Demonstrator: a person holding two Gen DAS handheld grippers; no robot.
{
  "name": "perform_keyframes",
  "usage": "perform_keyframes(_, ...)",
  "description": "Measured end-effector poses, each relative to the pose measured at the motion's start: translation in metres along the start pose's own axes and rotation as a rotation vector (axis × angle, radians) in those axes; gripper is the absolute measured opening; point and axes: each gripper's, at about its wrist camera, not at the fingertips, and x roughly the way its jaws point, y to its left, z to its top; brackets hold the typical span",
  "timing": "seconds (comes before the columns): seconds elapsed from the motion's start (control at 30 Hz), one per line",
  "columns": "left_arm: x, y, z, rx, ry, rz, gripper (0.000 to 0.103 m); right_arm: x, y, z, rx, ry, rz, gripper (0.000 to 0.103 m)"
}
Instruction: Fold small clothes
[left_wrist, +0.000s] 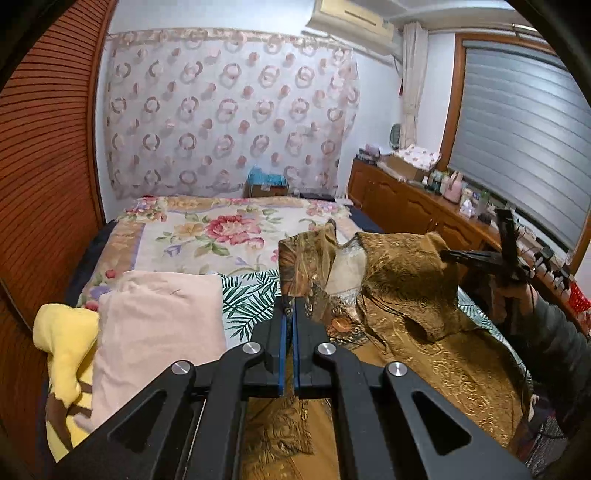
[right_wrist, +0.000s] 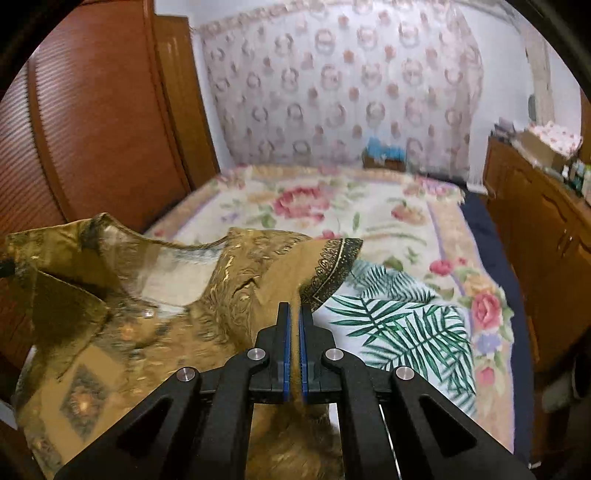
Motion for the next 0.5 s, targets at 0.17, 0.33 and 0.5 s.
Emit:
perform_keyframes(0.17,-0.046,-0.002,-0.027,-0.025,-0.050,0.008,0.003,-0.061,0.013,-0.033,-0.007,-0.061,0.024,0.003)
perform_keyframes(0.33,-0.084,-0.005,-0.059,-0.041,-0.084,0.019,0.003,-0.110,0.025,-0.077,-0.028,-0.092,0.017,0.003)
perform_keyframes(0.5,-0.115,-0.003,-0.100,-0.068,-0.094,0.021,0.003,-0.158,0.036,-0.132,-0.018,-0.111,0.025,0.003)
